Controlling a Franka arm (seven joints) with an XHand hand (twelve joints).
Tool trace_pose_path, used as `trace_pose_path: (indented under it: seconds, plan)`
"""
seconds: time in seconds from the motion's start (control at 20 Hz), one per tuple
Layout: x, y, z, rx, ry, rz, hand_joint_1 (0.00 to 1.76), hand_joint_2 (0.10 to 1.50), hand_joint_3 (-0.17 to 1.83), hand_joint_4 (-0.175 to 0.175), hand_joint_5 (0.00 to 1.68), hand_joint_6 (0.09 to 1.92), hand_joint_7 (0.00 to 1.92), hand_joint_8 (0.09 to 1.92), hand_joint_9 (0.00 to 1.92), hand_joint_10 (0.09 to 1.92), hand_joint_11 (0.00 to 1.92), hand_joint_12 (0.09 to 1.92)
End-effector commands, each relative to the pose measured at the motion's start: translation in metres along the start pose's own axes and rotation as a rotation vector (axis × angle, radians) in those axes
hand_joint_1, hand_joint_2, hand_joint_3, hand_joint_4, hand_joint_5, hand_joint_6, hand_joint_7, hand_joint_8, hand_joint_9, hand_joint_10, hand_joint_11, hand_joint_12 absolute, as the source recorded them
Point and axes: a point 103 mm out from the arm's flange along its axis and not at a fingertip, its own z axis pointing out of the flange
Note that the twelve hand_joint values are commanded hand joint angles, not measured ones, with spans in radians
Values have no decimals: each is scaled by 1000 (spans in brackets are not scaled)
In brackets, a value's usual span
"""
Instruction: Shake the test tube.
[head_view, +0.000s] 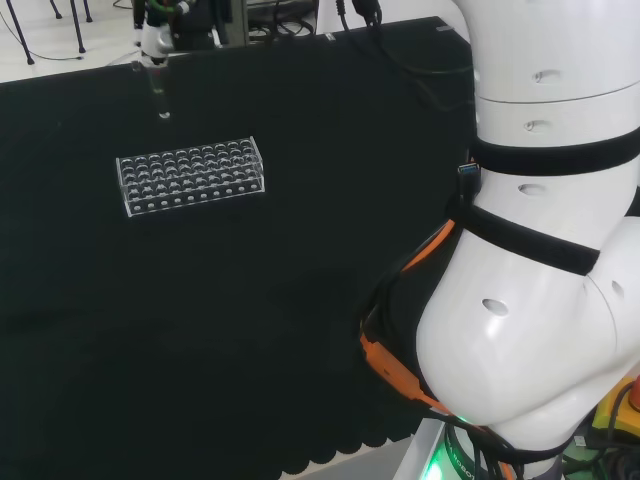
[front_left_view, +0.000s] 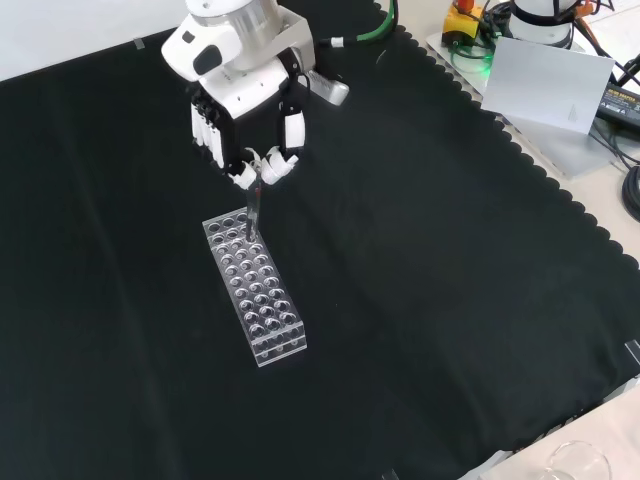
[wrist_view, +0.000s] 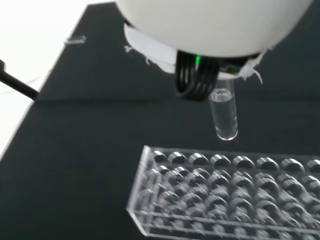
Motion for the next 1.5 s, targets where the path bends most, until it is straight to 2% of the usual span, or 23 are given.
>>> trace_pose_path:
  seconds: [0.05,0.15,0.3,0.5,0.75,1.05,1.5]
  plan:
    - [-78,-8,-4,-9,-80,110,1452,421,958,-175,1374,589,1550,463,1315,684,1107,1236]
    - [-97,-10,-7,-15,-101,144,1452,421,958,-175,1374,589,1550,463,1316,684,1107,1236]
    - [-113,-11,-10,-20,-116,166,1452,421,958,-175,1374,589,1550,463,1316,684,1106,1237]
    - [-109,-8,-10,-19,-110,156,1452,421,958,-175,1374,589,1550,463,1316,684,1105,1238]
    - [-76,-1,-3,-7,-84,100,1452,421,959,-175,1374,589,1550,464,1316,683,1104,1238]
    - [-24,11,9,11,-45,22,1452,420,959,-175,1374,589,1550,464,1316,683,1104,1239]
    - [17,20,11,25,7,-48,1452,420,959,-175,1375,589,1550,464,1316,684,1102,1240]
